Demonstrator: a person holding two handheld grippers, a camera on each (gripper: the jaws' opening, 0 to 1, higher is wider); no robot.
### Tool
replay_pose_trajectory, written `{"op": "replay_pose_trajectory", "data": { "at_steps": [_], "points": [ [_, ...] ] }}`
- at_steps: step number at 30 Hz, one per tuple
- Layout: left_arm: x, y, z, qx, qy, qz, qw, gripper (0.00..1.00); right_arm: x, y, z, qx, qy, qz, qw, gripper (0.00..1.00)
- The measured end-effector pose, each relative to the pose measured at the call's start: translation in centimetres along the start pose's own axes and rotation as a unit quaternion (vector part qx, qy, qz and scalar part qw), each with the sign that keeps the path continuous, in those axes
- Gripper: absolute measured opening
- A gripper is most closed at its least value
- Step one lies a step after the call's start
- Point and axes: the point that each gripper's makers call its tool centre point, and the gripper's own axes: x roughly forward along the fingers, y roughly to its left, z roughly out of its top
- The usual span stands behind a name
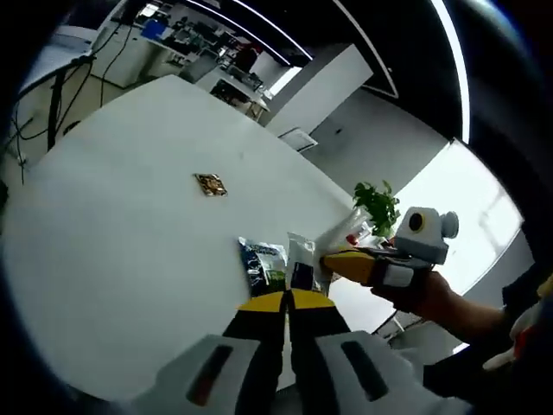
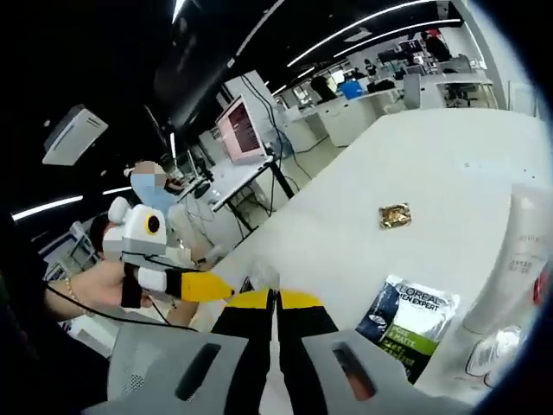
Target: Arrange the skincare products in the storage area until every visible bottle or jar stands upright without overlapping.
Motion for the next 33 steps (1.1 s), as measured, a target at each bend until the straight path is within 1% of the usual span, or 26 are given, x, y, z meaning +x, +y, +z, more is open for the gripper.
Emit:
{"op": "replay_pose_trajectory", "data": {
  "at_steps": [3,7,9,11,12,13,15,16,18,19,20,21,22,23,24,25,27,28,30,31,32,33],
  "points": [
    [0.2,0.6,-0.5,-0.005,0.005,0.011,0.9999,0.01,0.9,-0.7,-1.1,-0.014,0.026,-0.024,0.9993,0.02],
    [1.0,2.4,-1.3,-0.003,0.02,0.038,0.9991,0.01,2.3,-1.6,-2.2,-0.039,0.048,-0.043,0.9971,0.02],
    [1.4,3.1,-1.8,-0.006,0.03,0.049,0.9983,0.01,2.8,-1.8,-2.7,-0.06,0.058,-0.053,0.9951,0.01],
    [2.1,3.8,-2.2,-0.001,0.039,0.056,0.9976,0.01,3.3,-2.3,-3.6,-0.08,0.076,-0.064,0.9918,0.01],
    [2.5,4.5,-2.5,0.002,0.046,0.062,0.997,0.01,3.5,-2.4,-3.8,-0.083,0.08,-0.065,0.9912,0.01],
    [2.8,4.9,-2.7,0.005,0.053,0.068,0.9963,0.01,4.1,-3.2,-4.1,-0.096,0.086,-0.069,0.9893,0.01],
    [3.2,5.2,-3.0,0.007,0.062,0.07,0.9956,0.01,4.6,-4.1,-4.9,-0.115,0.102,-0.076,0.9852,0.01],
    [3.8,6.0,-3.2,0.01,0.066,0.074,0.995,0.01,4.8,-4.3,-5.0,-0.128,0.104,-0.077,0.9833,0.01],
    [4.0,6.3,-3.5,0.01,0.075,0.078,0.9941,0.01,5.1,-4.8,-5.4,-0.146,0.112,-0.082,0.9795,0.01],
    [4.1,6.7,-3.7,0.018,0.082,0.086,0.9927,0.01,5.2,-5.4,-5.6,-0.16,0.119,-0.095,0.9753,0.01],
    [4.3,7.4,-4.0,0.034,0.094,0.096,0.9904,0.01,5.4,-5.8,-5.8,-0.175,0.124,-0.1,0.9716,0.01],
    [4.4,7.6,-4.1,0.035,0.096,0.097,0.9899,0.01,5.3,-6.6,-6.1,-0.189,0.133,-0.115,0.9661,0.01],
    [4.8,8.2,-4.2,0.034,0.096,0.099,0.9899,0.01,5.6,-6.5,-6.4,-0.19,0.137,-0.109,0.9661,0.01],
    [4.9,8.5,-4.2,0.032,0.096,0.099,0.9899,0.01,5.9,-6.6,-6.6,-0.176,0.138,-0.101,0.9693,0.01],
    [4.9,8.7,-4.2,0.027,0.097,0.098,0.9901,0.01,6.3,-5.8,-6.5,-0.133,0.122,-0.084,0.98,0.01],
    [5.0,8.8,-4.1,0.026,0.096,0.097,0.9902,0.01,6.4,-5.6,-6.3,-0.113,0.111,-0.081,0.9842,0.01],
    [5.0,8.5,-4.1,0.03,0.098,0.097,0.9899,0.01,6.6,-6.0,-6.5,-0.138,0.12,-0.093,0.9787,0.01],
    [5.1,8.5,-4.1,0.033,0.101,0.096,0.9897,0.01,6.8,-6.3,-7.1,-0.146,0.134,-0.099,0.9751,0.01],
    [5.4,8.5,-4.2,0.038,0.105,0.096,0.9891,0.01,7.3,-6.4,-8.0,-0.136,0.147,-0.094,0.9753,0.01],
    [5.5,8.5,-4.1,0.041,0.107,0.097,0.9887,0.01,7.3,-6.5,-8.1,-0.136,0.149,-0.095,0.9749,0.01],
    [5.7,8.5,-4.1,0.044,0.109,0.096,0.9884,0.01,7.3,-6.6,-8.3,-0.139,0.152,-0.096,0.9739,0.01],
    [5.9,8.4,-4.1,0.049,0.112,0.094,0.988,0.01,7.3,-6.7,-8.5,-0.153,0.156,-0.097,0.971,0.01]
  ]
}}
